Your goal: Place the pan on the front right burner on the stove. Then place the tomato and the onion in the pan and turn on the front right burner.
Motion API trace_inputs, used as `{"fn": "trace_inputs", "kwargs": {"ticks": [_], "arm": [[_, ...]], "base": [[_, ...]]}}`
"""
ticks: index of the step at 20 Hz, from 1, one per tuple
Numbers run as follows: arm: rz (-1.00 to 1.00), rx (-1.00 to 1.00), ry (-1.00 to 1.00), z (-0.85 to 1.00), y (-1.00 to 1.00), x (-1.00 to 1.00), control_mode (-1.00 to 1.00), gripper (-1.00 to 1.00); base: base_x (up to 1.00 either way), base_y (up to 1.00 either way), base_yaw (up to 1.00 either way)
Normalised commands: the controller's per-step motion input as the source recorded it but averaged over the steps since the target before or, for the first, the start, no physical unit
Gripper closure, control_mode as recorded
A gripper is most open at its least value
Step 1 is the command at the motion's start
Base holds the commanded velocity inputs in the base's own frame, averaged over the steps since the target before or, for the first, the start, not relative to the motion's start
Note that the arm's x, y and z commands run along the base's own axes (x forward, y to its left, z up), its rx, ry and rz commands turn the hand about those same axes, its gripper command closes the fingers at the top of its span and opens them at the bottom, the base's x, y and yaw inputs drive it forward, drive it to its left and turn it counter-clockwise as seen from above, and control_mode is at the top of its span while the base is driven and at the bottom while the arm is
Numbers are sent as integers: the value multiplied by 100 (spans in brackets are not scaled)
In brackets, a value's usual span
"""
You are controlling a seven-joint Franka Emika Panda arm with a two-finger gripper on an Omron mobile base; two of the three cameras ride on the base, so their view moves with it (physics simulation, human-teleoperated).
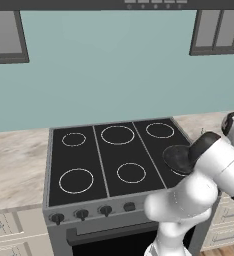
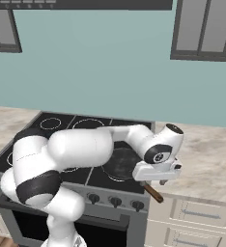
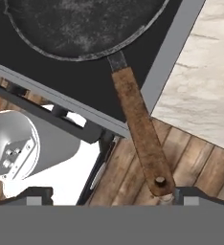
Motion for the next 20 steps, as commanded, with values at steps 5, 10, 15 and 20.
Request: {"fn": "trace_inputs", "kwargs": {"ticks": [5,10,15,20], "arm": [[-7,-2,-10,31,12,21,-100,-100],[-10,-3,-5,9,2,45,-100,-100],[-11,-5,-1,0,0,58,-100,-100],[-11,-7,0,0,-1,43,-100,-100]], "base": [[0,0,0],[0,0,0],[0,0,0],[0,0,0]]}}
